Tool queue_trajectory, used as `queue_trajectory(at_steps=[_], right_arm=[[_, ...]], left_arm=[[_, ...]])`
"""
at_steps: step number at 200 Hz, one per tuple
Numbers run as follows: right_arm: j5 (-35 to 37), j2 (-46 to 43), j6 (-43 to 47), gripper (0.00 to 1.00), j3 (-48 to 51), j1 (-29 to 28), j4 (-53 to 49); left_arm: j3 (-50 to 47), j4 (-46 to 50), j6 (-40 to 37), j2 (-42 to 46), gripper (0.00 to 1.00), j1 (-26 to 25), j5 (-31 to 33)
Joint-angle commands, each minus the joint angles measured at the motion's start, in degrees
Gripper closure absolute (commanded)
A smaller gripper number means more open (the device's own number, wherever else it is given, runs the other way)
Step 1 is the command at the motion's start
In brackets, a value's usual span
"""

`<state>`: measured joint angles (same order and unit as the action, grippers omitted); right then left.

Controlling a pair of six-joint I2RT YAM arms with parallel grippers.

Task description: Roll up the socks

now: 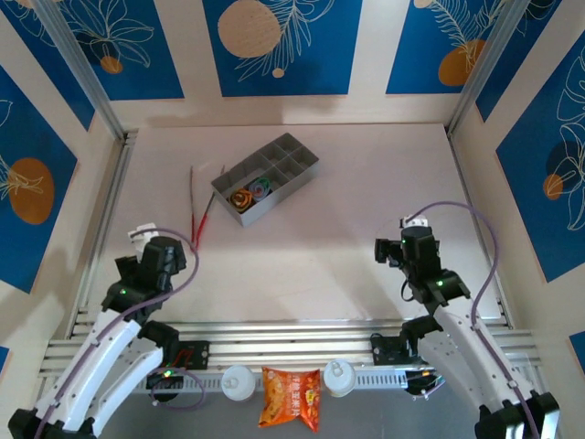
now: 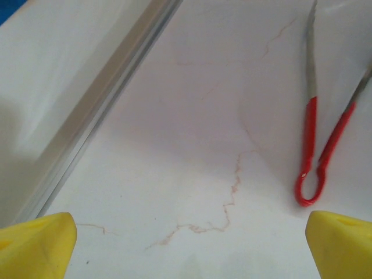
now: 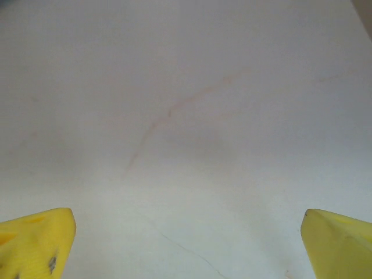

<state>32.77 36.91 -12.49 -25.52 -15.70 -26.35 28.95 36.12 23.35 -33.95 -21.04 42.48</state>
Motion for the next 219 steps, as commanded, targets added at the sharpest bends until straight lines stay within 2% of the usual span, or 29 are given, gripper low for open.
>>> queue_trajectory(at_steps=[1,18,29,49,61,71,93,109,120,141,161,171,178,184,191,198,206,219], right_arm=[[0.2,2.7,1.9,0.01,5.4,0.7,16.4],[-5.1,5.0,1.6,0.01,11.4,2.3,29.6],[-10.0,7.4,2.8,0.01,11.1,4.6,33.0],[-15.2,14.1,6.2,0.01,11.0,7.7,42.8],[-19.3,18.9,7.5,0.01,10.5,10.5,48.7],[-21.7,23.2,7.7,0.01,9.5,12.9,52.8],[-27.6,33.0,5.0,0.01,8.5,16.9,66.1],[-30.5,39.9,4.0,0.01,6.9,18.5,73.7],[-32.9,43.4,5.0,0.01,5.5,18.5,74.1],[-33.7,50.9,6.5,0.01,9.2,17.0,88.5],[-26.5,48.6,6.9,0.01,8.0,15.1,82.3],[-25.9,50.3,7.1,0.01,7.2,14.8,83.5],[-24.9,50.1,7.3,0.01,5.2,14.4,79.3],[-24.4,49.9,7.2,0.01,2.8,14.2,74.0],[-25.6,50.8,6.7,0.01,1.6,14.6,73.2],[-27.9,50.5,6.2,0.01,1.5,16.0,72.4],[-26.9,50.4,6.5,0.01,1.7,15.5,72.7],[-26.2,50.2,6.6,0.01,1.8,15.1,72.8]], left_arm=[[-5.9,-20.4,-9.0,-2.2,0.0,1.2,1.1],[-9.9,-32.4,-13.6,-6.6,0.0,2.9,-2.4],[-12.8,-42.0,-15.0,-10.0,0.0,5.3,-6.6],[-16.1,-56.1,-13.0,-18.3,0.0,10.5,-11.0],[-15.7,-61.7,-12.3,-23.7,0.0,14.1,-15.6],[-15.2,-67.1,-12.6,-28.5,0.0,15.8,-16.5],[-14.6,-83.8,-14.1,-39.7,0.0,18.9,-21.5],[-11.0,-85.5,-16.9,-44.4,0.0,20.1,-24.8],[-10.2,-84.4,-16.1,-46.3,0.0,20.8,-26.7],[-17.0,-99.3,-17.4,-48.3,0.0,20.6,-28.8],[-22.4,-116.1,-17.9,-53.9,0.0,20.8,-30.1],[-22.2,-115.8,-18.0,-54.2,0.0,21.0,-32.9],[-21.1,-113.9,-18.7,-55.3,0.0,21.3,-35.7],[-19.2,-114.5,-19.3,-58.3,0.0,21.0,-35.5],[-18.2,-115.9,-20.0,-59.4,0.0,21.0,-36.4],[-17.1,-108.9,-19.9,-56.4,0.0,21.0,-36.3],[-15.0,-100.6,-20.3,-54.0,0.0,20.4,-36.0],[-13.1,-101.7,-21.7,-56.4,0.0,20.1,-37.8]])
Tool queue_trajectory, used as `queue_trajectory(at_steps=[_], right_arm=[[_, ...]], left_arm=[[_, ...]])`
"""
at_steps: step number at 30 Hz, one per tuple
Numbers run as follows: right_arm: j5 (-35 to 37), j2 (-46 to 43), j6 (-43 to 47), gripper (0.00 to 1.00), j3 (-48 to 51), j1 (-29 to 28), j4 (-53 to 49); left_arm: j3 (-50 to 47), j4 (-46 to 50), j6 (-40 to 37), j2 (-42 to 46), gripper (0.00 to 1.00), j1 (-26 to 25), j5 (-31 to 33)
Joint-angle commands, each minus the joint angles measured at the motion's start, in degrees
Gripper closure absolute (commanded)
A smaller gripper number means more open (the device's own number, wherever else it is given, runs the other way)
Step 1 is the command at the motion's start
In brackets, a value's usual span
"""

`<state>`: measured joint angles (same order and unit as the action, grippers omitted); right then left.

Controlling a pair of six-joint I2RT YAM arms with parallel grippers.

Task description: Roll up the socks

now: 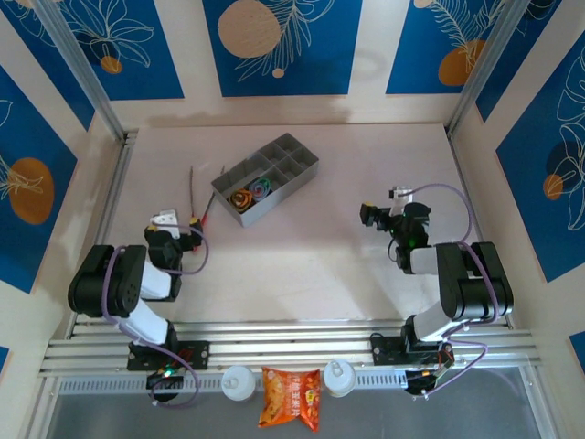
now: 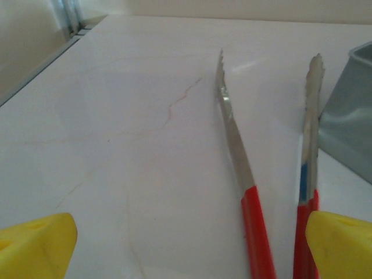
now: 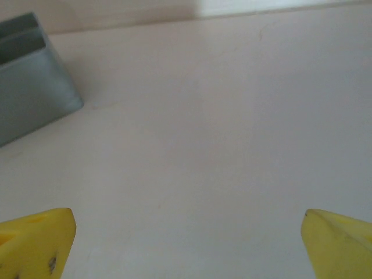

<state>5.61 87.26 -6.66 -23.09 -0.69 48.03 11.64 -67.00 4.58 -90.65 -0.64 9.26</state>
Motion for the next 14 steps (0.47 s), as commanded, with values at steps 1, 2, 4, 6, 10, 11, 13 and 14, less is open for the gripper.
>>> queue_trajectory(at_steps=[1,2,4,6,10,11,13,14], right_arm=[[0.9,-0.2,0.8,0.01,-0.6,0.2,-1.7],[0.2,0.0,0.6,0.01,-0.6,0.5,-1.3],[0.3,0.0,0.7,0.01,-0.5,0.4,-1.4],[0.5,-0.1,0.8,0.01,-0.5,0.3,-1.3],[-0.7,0.2,0.4,0.01,-1.2,0.9,-2.4],[-0.6,0.1,0.5,0.01,-1.0,0.8,-2.3],[0.1,-0.1,0.8,0.01,-0.5,0.5,-1.5],[0.3,0.0,0.9,0.01,-0.3,0.4,-0.9]], left_arm=[[4.2,1.5,-2.9,0.2,0.0,-0.3,-4.7],[5.0,4.2,-3.0,1.1,0.0,-0.3,-4.8],[5.0,3.9,-3.0,0.8,0.0,-0.3,-4.8],[4.8,4.3,-2.8,1.3,0.0,-0.4,-5.1],[5.0,4.2,-3.0,0.9,0.0,-0.3,-4.8],[5.1,4.1,-3.1,0.9,0.0,-0.3,-4.7],[5.0,4.2,-3.1,1.0,0.0,-0.5,-4.6],[4.2,2.9,-3.0,1.2,0.0,-0.5,-4.4]])
